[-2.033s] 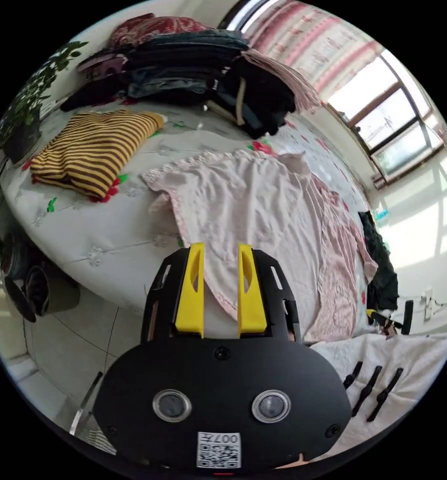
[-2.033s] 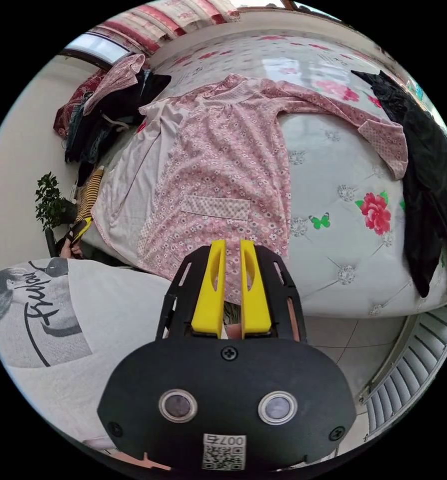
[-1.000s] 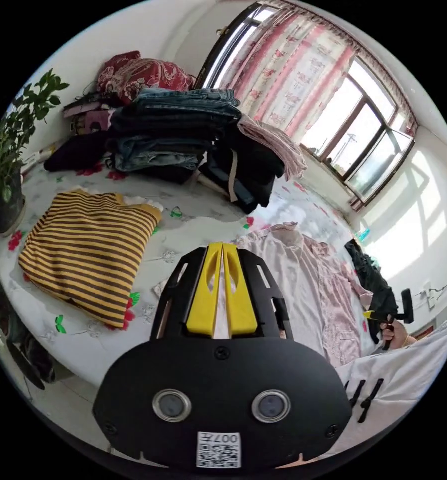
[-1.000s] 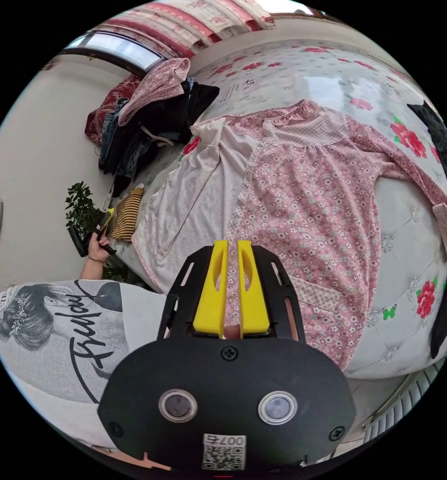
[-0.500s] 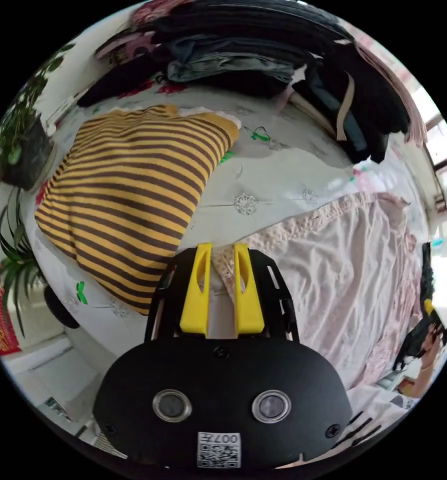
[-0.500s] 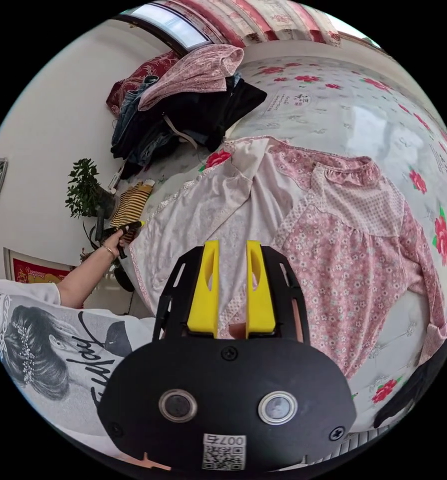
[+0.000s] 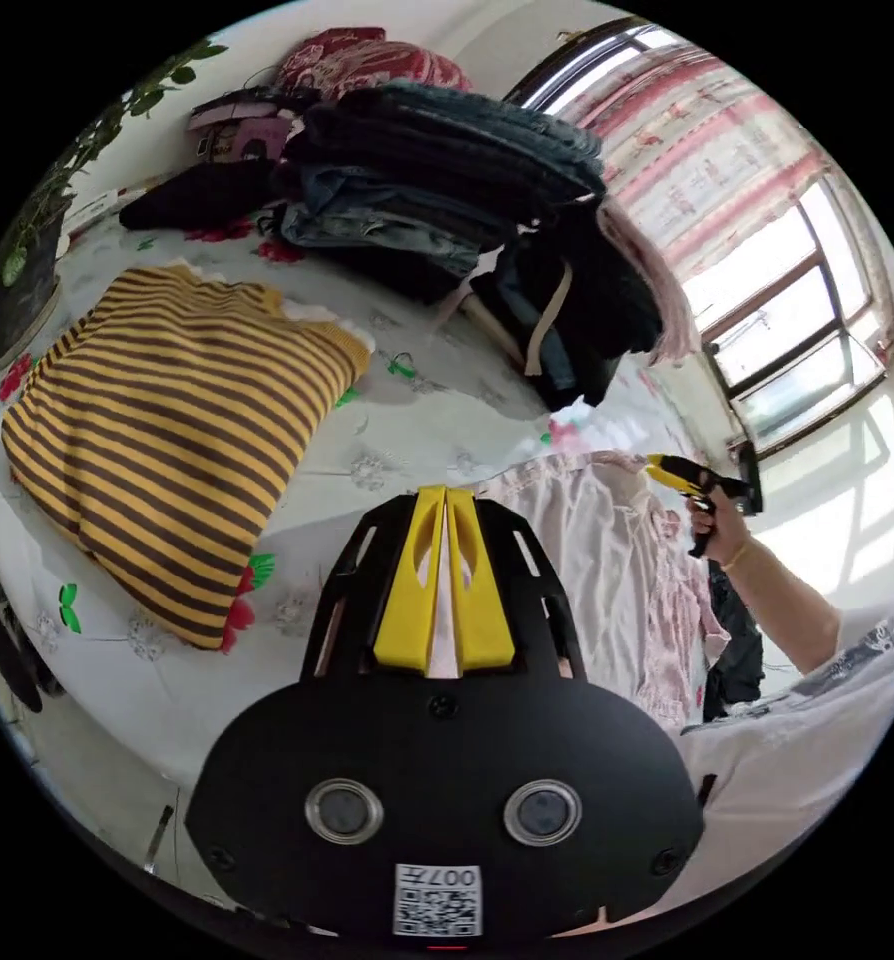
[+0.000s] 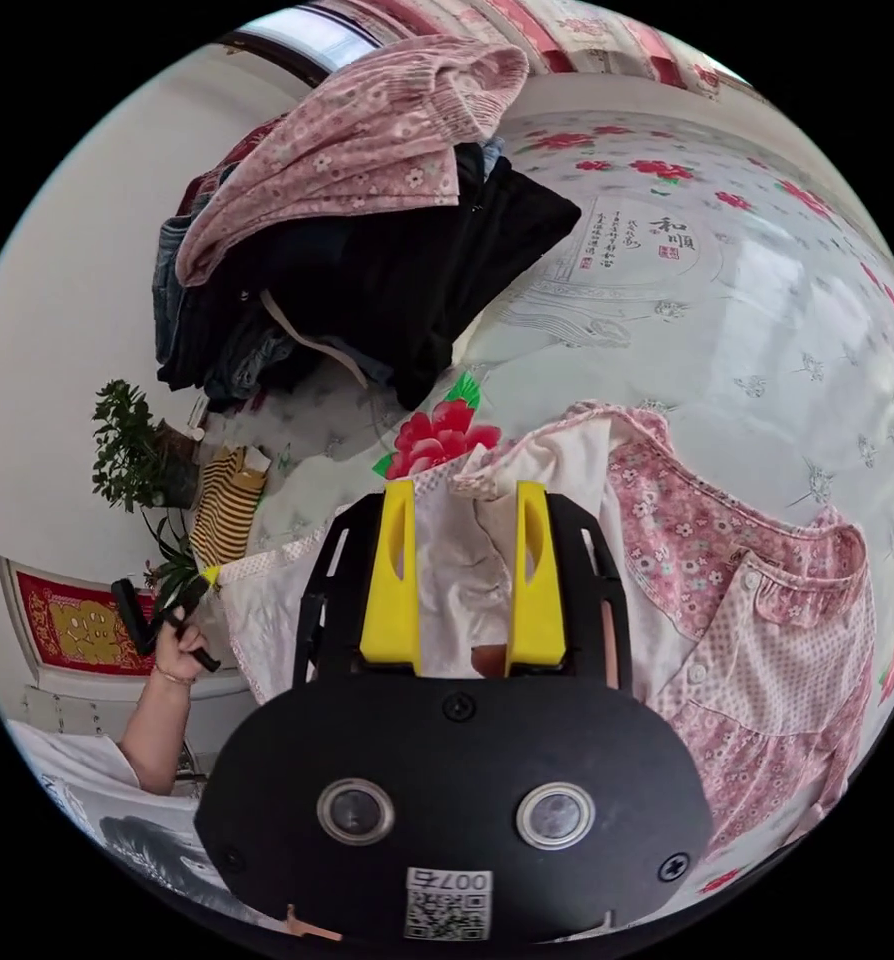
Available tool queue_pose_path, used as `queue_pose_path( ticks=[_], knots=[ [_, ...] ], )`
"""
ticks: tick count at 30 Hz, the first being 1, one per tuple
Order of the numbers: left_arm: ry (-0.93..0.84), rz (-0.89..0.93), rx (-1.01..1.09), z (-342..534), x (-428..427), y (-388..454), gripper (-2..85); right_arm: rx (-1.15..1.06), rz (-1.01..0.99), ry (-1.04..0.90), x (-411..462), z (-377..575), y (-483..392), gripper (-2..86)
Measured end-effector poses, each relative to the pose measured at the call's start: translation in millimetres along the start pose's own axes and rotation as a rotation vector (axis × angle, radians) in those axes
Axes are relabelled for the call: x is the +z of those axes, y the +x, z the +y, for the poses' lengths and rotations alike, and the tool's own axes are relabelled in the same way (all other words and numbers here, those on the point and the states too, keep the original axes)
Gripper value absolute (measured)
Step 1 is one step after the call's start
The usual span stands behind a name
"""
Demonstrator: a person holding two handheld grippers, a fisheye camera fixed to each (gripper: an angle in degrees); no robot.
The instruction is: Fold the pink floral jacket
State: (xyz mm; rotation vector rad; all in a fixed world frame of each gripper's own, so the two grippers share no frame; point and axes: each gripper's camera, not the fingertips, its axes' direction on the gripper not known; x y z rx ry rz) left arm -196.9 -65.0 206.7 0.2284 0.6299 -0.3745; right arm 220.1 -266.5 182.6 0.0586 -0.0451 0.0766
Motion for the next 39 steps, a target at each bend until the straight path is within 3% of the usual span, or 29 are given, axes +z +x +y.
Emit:
queue_pose_path(
  ticks=[5,9,12,15,16,19,25,29,33,39],
  knots=[
    [0.021,0.488,0.304,-6.0,-47.9,76.0,-1.0,0.086,-0.010,0.004,-5.7,-13.5,32.0,6.4],
    [-0.275,0.991,0.544,13.2,-15.7,158.1,-1.0,0.100,-0.152,0.121,-59.4,-13.4,77.6,4.3],
    [-0.536,1.149,0.677,57.3,31.1,206.1,-1.0,0.131,-0.208,0.164,-99.7,-16.3,119.2,2.9],
    [-0.872,1.041,0.788,128.4,90.8,227.7,-1.0,0.152,-0.202,0.138,-117.7,-20.8,159.2,1.8],
    [-0.920,1.080,0.755,145.1,104.7,225.8,-1.0,0.154,-0.179,0.117,-119.0,-20.9,173.0,1.4],
    [-0.943,1.204,0.609,160.3,125.0,209.8,-1.0,0.165,-0.116,0.073,-116.9,-17.5,201.1,0.8],
    [-1.010,1.168,0.661,206.2,131.3,218.5,-0.9,0.186,-0.099,0.059,-108.0,-19.9,240.5,0.7],
    [-1.017,1.079,0.632,230.3,142.5,225.3,-0.7,0.230,-0.057,0.072,-91.1,-18.4,252.1,1.7],
    [-1.033,0.848,0.683,272.6,167.6,246.6,0.9,0.264,0.026,0.138,-103.1,3.1,254.8,2.8],
    [-1.009,0.825,0.742,309.5,192.1,287.1,6.6,0.115,-0.073,0.144,-145.7,81.3,235.3,4.0]
  ],
)
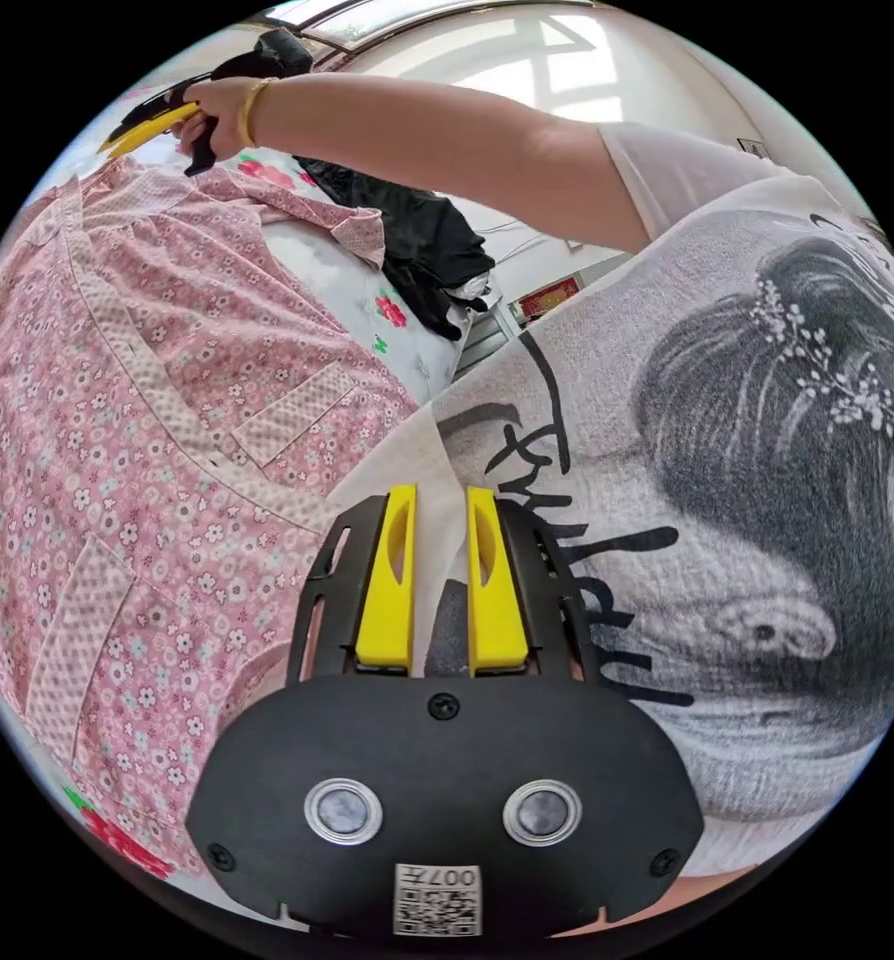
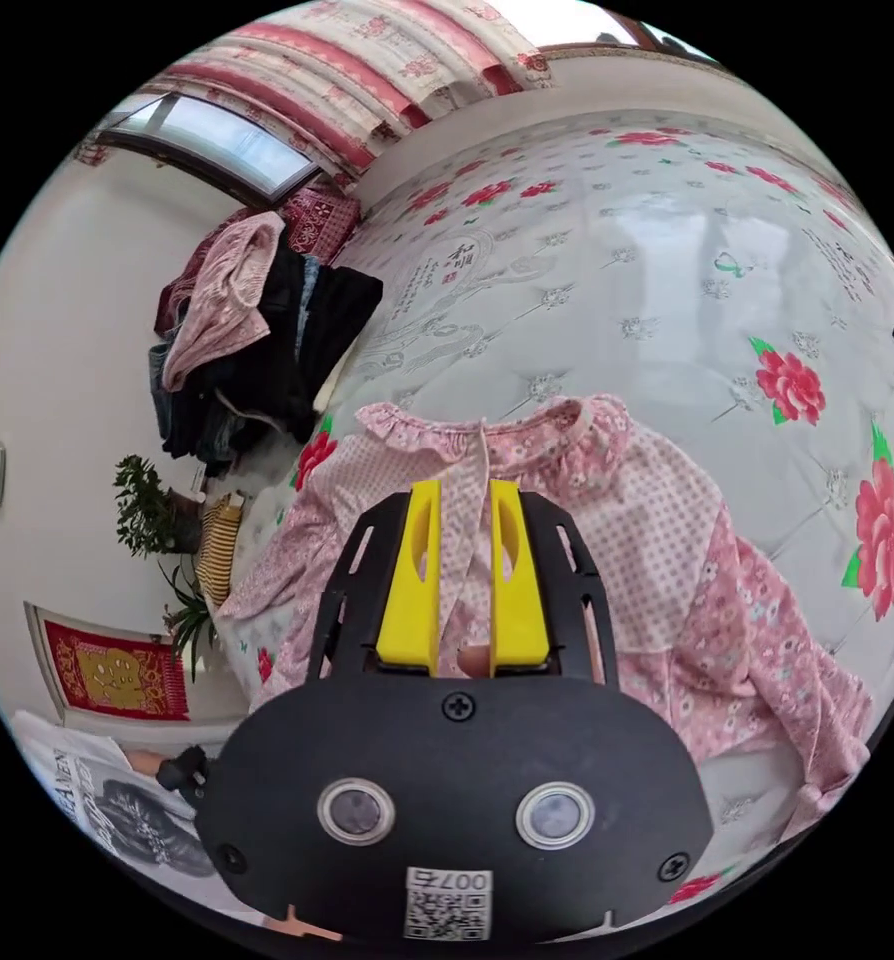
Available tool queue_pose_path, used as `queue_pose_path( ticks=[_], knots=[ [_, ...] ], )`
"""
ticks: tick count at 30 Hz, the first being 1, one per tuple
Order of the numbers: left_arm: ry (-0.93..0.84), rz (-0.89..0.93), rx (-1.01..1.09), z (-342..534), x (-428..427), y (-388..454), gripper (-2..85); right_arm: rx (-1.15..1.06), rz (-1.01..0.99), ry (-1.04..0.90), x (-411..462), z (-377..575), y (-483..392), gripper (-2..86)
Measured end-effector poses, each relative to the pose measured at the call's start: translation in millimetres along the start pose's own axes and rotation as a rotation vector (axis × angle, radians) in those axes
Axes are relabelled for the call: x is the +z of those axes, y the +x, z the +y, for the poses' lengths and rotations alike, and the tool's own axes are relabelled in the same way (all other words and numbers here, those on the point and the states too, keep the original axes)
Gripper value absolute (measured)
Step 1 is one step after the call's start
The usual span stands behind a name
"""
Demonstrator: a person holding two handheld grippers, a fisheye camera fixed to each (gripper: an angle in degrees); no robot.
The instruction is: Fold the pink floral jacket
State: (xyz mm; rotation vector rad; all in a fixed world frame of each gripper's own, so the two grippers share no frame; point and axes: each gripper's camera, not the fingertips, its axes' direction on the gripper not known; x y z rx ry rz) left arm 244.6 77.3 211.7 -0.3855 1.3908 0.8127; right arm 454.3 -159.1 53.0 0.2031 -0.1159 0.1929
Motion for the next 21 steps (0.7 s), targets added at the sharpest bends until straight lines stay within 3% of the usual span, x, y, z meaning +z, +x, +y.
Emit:
queue_pose_path(
  ticks=[5,10,15,21],
  knots=[
    [0.070,-0.140,0.011,5.4,-7.9,11.4,9.1,-0.034,-0.038,-0.096,-11.4,125.1,-10.2,4.8],
    [0.166,-0.465,-0.153,71.0,-58.3,12.9,10.6,0.027,-0.135,-0.197,-6.6,249.3,-39.4,5.2],
    [0.151,-0.596,-0.300,142.1,-85.2,1.3,11.2,0.104,-0.215,-0.239,4.9,288.9,-57.5,6.2],
    [0.075,-0.603,-0.268,155.7,-59.0,-25.3,13.2,0.094,-0.168,-0.224,19.9,287.6,-77.9,7.4]
  ],
)
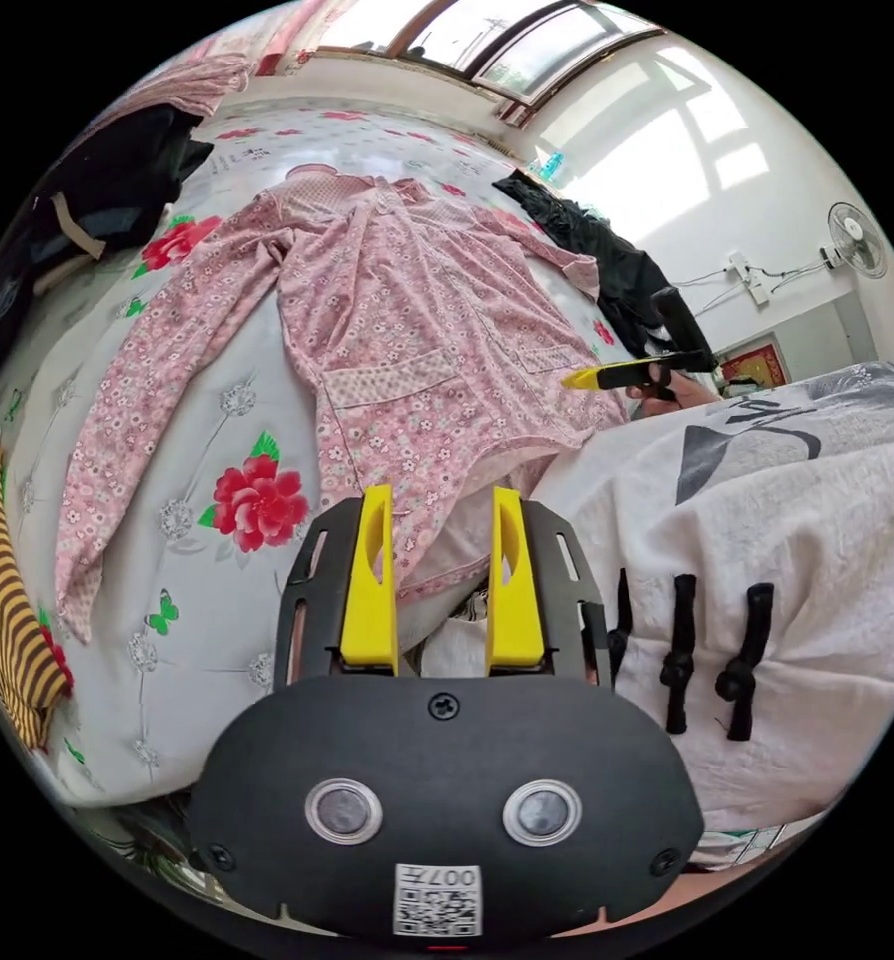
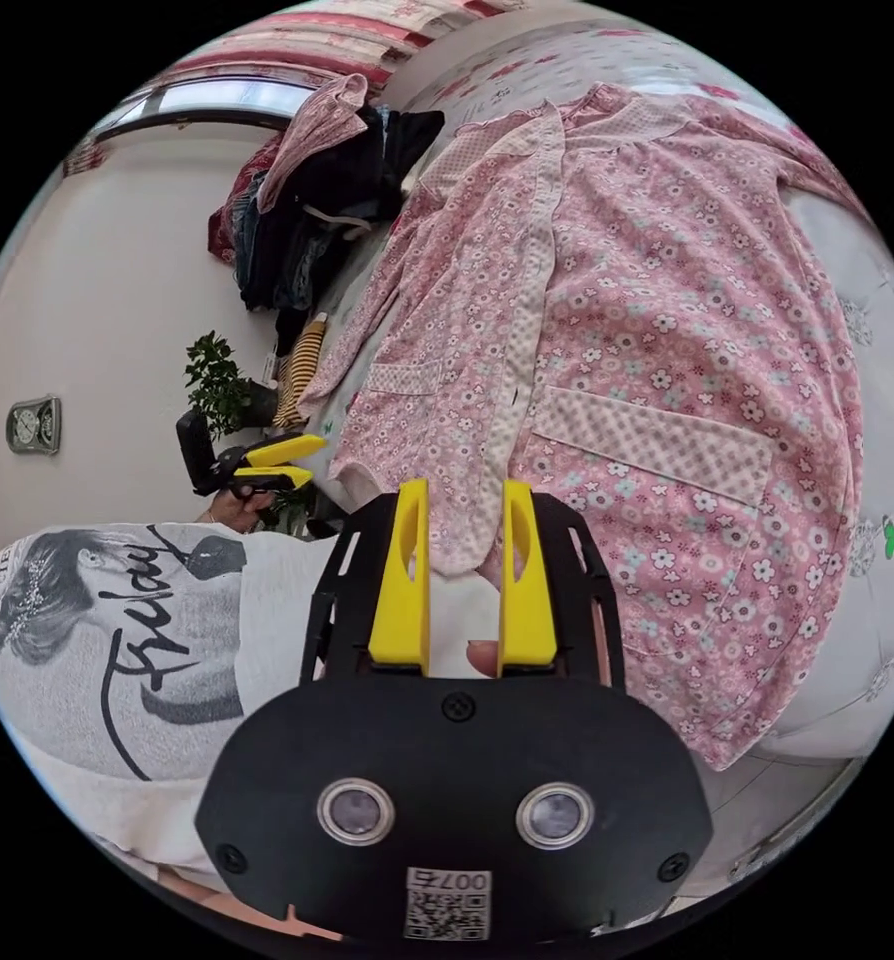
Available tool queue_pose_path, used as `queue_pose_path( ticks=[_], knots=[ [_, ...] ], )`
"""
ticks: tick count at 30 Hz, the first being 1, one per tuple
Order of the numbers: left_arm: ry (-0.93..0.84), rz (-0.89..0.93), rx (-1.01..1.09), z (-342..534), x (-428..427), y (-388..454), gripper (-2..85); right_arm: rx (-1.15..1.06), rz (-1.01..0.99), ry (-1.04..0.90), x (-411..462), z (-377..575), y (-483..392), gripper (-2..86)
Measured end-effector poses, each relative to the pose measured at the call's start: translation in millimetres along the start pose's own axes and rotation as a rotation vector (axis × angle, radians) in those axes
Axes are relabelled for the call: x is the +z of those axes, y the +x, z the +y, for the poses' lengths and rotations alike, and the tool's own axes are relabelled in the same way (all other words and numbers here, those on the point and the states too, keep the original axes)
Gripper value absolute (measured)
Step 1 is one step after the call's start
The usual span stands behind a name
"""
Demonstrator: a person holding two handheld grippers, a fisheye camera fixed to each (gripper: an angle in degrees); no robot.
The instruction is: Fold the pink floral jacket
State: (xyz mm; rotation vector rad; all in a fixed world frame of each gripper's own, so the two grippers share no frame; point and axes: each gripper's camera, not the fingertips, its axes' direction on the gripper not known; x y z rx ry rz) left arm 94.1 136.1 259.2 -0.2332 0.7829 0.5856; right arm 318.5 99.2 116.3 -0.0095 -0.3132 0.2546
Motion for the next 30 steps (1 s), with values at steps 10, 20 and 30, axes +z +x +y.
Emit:
queue_pose_path(
  ticks=[10,20,30],
  knots=[
    [-0.080,-0.148,0.097,-5.2,61.5,7.1,0.5,0.004,0.358,-0.049,69.4,12.4,-40.7,7.9],
    [0.014,-0.142,0.133,-6.7,30.0,2.7,-1.0,-0.029,0.421,-0.095,116.2,2.0,-63.1,3.3],
    [0.051,-0.230,0.203,1.3,-35.1,-8.3,-1.0,-0.261,0.432,-0.052,96.1,21.1,-106.9,0.0]
  ],
)
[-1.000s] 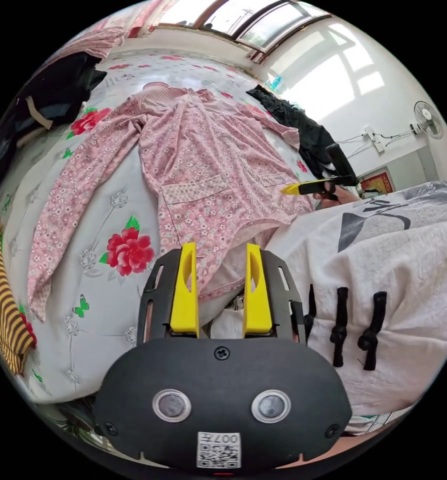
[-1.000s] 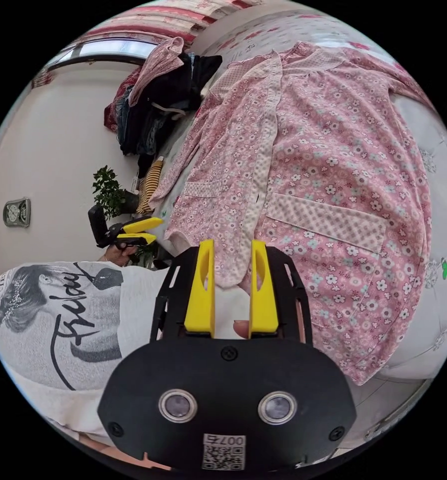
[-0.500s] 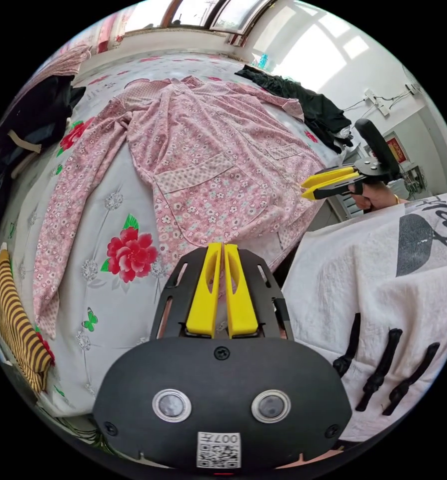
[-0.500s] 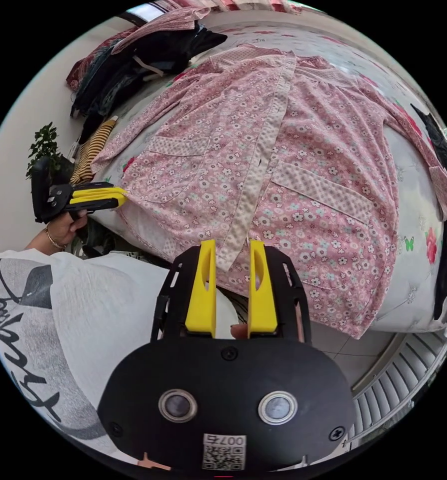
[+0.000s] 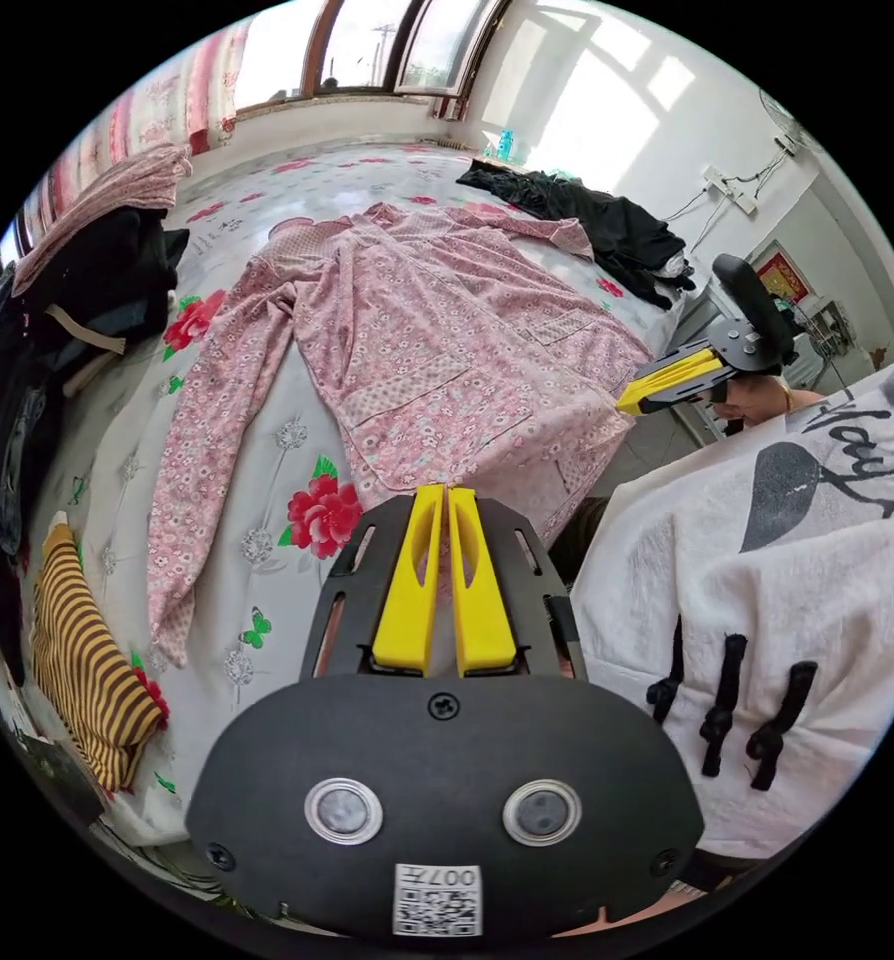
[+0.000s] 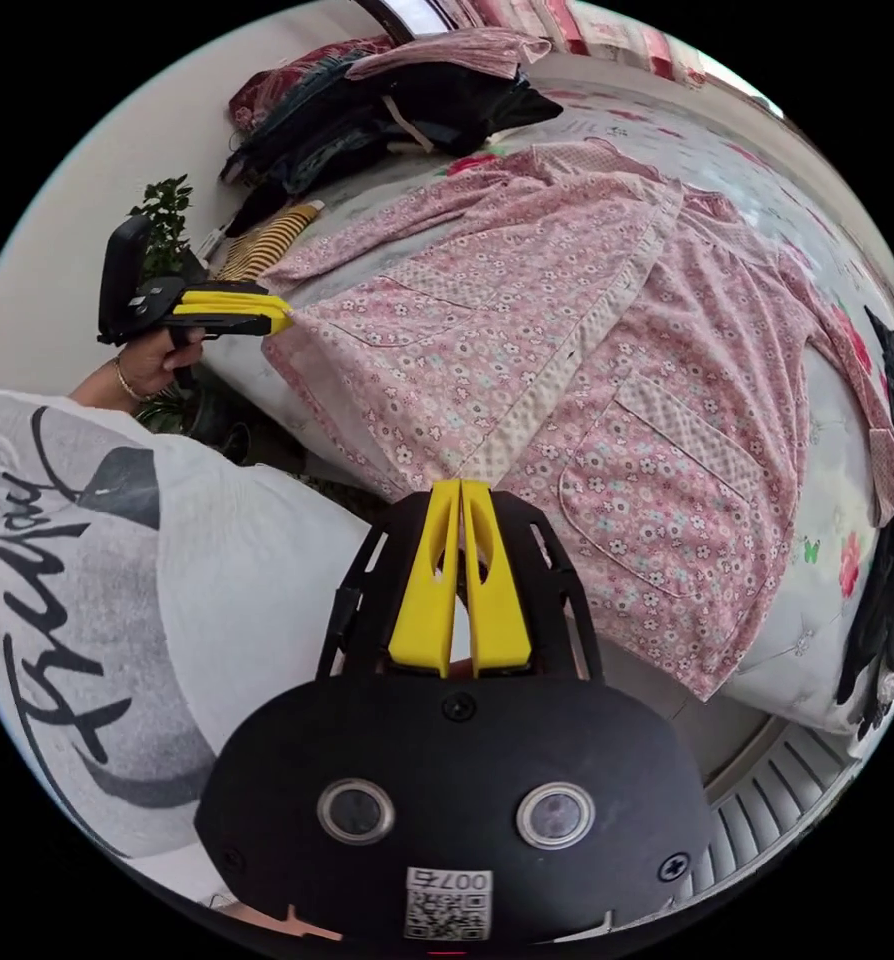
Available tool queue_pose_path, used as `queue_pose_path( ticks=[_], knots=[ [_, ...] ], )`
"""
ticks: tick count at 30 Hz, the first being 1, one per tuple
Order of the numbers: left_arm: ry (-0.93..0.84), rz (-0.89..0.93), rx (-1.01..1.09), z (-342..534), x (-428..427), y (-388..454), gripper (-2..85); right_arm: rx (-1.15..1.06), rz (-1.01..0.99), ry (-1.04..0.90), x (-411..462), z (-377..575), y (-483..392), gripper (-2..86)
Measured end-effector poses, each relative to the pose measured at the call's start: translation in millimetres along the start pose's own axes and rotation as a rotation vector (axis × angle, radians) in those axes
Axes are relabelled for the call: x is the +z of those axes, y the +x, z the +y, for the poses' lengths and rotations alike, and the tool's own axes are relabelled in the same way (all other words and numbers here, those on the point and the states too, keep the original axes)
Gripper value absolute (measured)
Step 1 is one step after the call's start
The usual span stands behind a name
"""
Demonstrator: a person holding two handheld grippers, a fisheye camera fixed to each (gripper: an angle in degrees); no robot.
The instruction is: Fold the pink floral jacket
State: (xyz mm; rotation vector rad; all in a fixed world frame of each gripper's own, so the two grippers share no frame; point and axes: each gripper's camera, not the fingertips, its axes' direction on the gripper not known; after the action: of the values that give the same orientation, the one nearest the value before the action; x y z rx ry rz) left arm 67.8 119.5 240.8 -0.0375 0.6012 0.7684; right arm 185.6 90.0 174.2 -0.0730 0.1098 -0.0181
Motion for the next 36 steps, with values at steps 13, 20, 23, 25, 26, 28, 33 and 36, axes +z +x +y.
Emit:
queue_pose_path(
  ticks=[13,20,23,25,26,28,33,36],
  knots=[
    [-0.083,0.074,-0.190,21.5,15.7,-48.4,-1.0,0.005,-0.154,0.001,20.4,-18.2,22.6,4.0],
    [-0.072,0.104,-0.273,8.7,-7.6,-64.2,-1.0,-0.122,-0.131,-0.157,59.8,-52.9,18.6,7.1],
    [-0.077,0.102,-0.283,3.9,-17.4,-69.6,-1.0,-0.097,-0.149,-0.173,55.6,-59.5,25.5,6.5],
    [-0.080,0.108,-0.293,0.1,-23.8,-75.3,-1.0,-0.054,-0.188,-0.219,54.3,-60.0,34.5,5.8],
    [-0.081,0.108,-0.294,-1.0,-25.4,-76.6,-1.0,-0.044,-0.207,-0.229,53.6,-59.5,36.7,5.6],
    [-0.081,0.117,-0.300,-5.3,-31.1,-81.5,-1.0,-0.018,-0.252,-0.252,50.2,-54.1,41.9,4.7],
    [-0.095,0.136,-0.297,-13.8,-36.5,-88.7,-1.0,-0.046,-0.269,-0.333,70.8,-54.3,37.8,2.5],
    [-0.093,0.143,-0.304,-18.4,-43.1,-93.4,-1.0,-0.059,-0.281,-0.368,72.0,-62.4,39.4,1.1]
  ],
)
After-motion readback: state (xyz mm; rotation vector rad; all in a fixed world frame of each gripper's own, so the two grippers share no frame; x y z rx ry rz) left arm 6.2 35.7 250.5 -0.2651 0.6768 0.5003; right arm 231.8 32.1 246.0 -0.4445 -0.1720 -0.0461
